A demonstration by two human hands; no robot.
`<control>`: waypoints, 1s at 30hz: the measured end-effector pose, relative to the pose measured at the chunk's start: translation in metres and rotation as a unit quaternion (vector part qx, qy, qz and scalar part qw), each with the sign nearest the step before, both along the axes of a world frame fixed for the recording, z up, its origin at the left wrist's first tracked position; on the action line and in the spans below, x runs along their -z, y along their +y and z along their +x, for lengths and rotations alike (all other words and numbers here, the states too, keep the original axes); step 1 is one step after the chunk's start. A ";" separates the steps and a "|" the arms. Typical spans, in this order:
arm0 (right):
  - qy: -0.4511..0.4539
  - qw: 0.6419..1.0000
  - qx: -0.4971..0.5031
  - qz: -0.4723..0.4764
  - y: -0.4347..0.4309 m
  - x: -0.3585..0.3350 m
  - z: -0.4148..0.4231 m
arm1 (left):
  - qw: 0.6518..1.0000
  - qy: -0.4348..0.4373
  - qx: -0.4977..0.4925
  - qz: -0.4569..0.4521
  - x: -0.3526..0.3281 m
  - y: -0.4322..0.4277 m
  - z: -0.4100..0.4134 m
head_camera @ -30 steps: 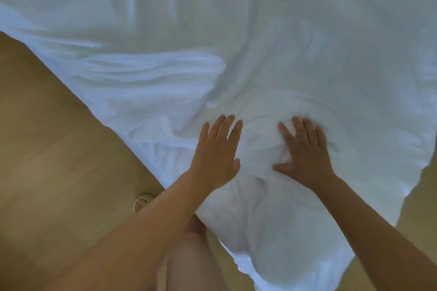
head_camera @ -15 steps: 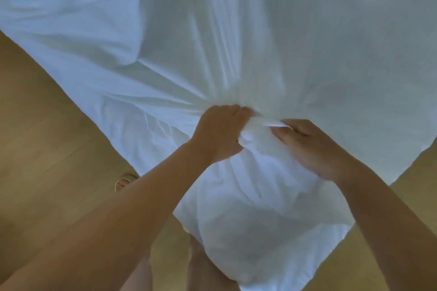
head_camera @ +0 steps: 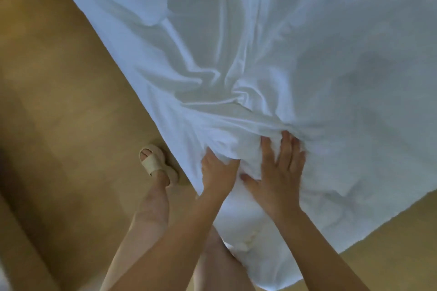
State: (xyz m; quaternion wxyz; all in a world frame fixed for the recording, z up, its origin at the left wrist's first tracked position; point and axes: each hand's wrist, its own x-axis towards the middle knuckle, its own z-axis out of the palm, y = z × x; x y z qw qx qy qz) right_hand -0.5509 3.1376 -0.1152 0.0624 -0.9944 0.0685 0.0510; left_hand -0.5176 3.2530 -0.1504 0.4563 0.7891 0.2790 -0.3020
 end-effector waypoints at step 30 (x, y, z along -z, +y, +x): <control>0.233 0.959 -0.099 0.130 0.056 -0.085 -0.092 | 0.901 0.054 -0.293 -0.315 -0.102 0.026 -0.302</control>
